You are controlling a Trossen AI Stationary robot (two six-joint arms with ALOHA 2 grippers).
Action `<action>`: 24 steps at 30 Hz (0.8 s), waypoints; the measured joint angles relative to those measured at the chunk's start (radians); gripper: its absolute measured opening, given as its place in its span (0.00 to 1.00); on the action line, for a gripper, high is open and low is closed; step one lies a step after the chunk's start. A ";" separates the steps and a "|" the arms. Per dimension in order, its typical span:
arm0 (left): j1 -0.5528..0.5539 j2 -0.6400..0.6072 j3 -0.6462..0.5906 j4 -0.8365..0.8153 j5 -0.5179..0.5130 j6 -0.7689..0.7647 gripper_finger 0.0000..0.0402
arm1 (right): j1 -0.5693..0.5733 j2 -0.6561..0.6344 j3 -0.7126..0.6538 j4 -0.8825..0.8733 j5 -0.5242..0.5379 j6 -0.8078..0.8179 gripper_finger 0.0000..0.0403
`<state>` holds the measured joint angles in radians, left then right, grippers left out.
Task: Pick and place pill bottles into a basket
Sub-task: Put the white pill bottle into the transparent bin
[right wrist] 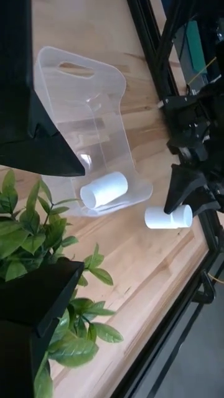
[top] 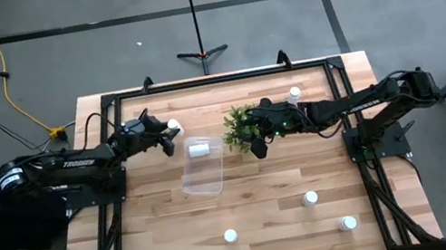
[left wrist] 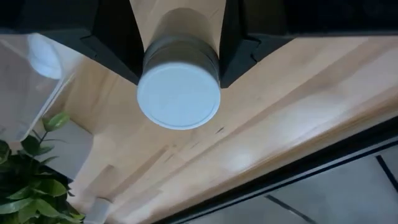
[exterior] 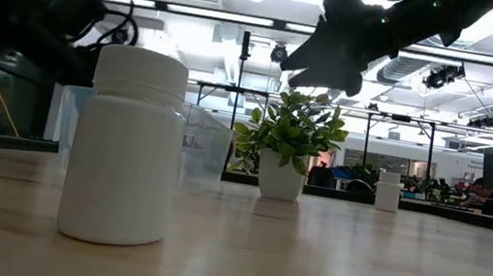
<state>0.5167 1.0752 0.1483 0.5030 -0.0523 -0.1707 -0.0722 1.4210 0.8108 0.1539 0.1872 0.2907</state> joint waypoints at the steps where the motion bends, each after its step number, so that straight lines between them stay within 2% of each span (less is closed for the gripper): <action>1: 0.000 0.000 0.021 -0.033 0.007 0.003 0.52 | 0.000 0.000 0.000 0.000 0.005 0.000 0.56; 11: 0.000 0.000 0.273 -0.460 0.046 0.110 0.52 | 0.000 0.000 0.000 -0.022 0.024 0.023 0.56; 18: 0.000 0.000 0.427 -0.633 0.106 0.124 0.52 | -0.001 0.000 0.000 -0.069 0.093 0.024 0.56; 24: -0.006 0.000 0.540 -0.765 0.170 0.124 0.52 | -0.025 -0.004 0.000 -0.092 0.095 0.024 0.56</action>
<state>0.5103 1.0752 0.6884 -0.2616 0.1181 -0.0469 -0.0972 1.4174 0.8108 0.0624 0.2825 0.3148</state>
